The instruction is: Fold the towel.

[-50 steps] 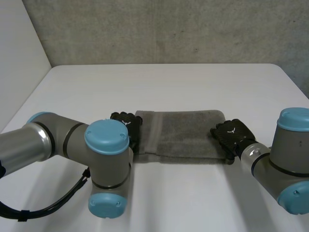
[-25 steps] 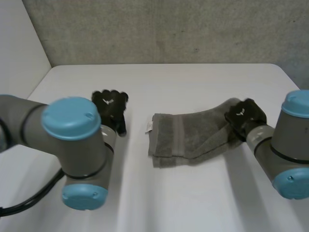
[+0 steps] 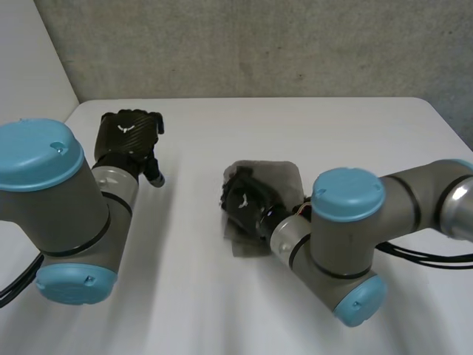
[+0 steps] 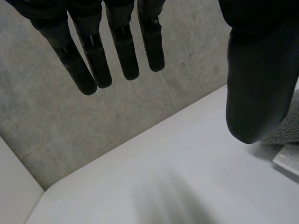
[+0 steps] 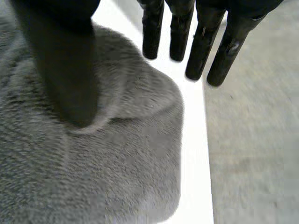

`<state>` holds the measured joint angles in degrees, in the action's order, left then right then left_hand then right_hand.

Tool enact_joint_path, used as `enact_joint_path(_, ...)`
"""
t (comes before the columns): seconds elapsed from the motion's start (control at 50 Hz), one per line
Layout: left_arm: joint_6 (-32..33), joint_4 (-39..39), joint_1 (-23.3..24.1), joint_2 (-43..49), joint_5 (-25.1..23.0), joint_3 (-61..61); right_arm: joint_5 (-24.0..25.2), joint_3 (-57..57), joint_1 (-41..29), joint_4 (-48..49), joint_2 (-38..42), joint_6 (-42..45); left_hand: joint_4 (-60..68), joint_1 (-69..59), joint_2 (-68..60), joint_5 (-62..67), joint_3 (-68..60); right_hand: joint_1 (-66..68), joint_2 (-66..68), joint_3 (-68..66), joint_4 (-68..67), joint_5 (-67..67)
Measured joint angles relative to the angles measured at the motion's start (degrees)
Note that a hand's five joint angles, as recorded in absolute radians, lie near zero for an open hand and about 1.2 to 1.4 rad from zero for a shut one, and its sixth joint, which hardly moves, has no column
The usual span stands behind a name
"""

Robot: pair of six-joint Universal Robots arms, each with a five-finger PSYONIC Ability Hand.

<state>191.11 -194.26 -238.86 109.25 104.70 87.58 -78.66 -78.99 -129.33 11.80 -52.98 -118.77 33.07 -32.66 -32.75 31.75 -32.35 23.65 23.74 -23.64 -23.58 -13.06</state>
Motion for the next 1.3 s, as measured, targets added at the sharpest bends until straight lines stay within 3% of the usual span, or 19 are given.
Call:
enact_joint_path(0.1,-0.3,-0.4,0.4,0.1,-1.4,-1.4,-2.1,-1.6,2.3,0.2,-6.7,-15.1,-4.4,4.2,4.3,-4.5,4.5,-9.4,-9.1,9.6,9.0,11.5)
enact_joint_path(0.28,-4.6,-1.3,2.4,1.2,-4.5,-5.7,-2.4,-5.1,10.7,-2.5,-14.9,-41.9,-8.7,8.5,7.7,-9.3,9.0,-10.3,-9.2,9.7,9.0,11.9)
enact_joint_path(0.42,-7.3,-1.2,6.3,6.7,-5.8,-11.7,-1.3,-6.5,16.6,-6.0,-15.5,-51.9,-8.7,8.7,7.9,-9.5,9.0,-10.3,-9.2,9.7,9.0,11.9)
enact_joint_path(0.68,-7.4,-0.2,9.7,19.6,-8.1,-16.9,3.9,-5.1,19.0,-6.7,-8.5,-57.6,-8.7,8.7,7.9,-9.5,9.0,-10.4,-9.2,9.7,9.0,11.9)
enact_joint_path(0.98,-6.7,4.3,9.6,26.3,-8.2,-16.3,4.8,-1.1,18.0,-7.9,2.2,-57.1,-8.7,8.7,7.9,-9.5,9.0,-10.7,-9.2,9.7,9.0,11.9)
enact_joint_path(1.1,-6.8,6.0,9.7,23.0,-8.2,-15.9,4.5,-1.2,18.1,-9.5,-1.5,-55.6,-8.7,8.7,7.9,-9.5,9.0,-10.9,-9.2,9.7,9.0,11.9)
enact_joint_path(1.3,-6.9,8.3,8.7,9.5,-7.6,-14.2,0.5,-3.4,19.0,-10.0,-19.9,-54.9,-8.7,8.7,7.9,-9.5,9.0,-10.9,-9.2,9.7,9.0,12.0)
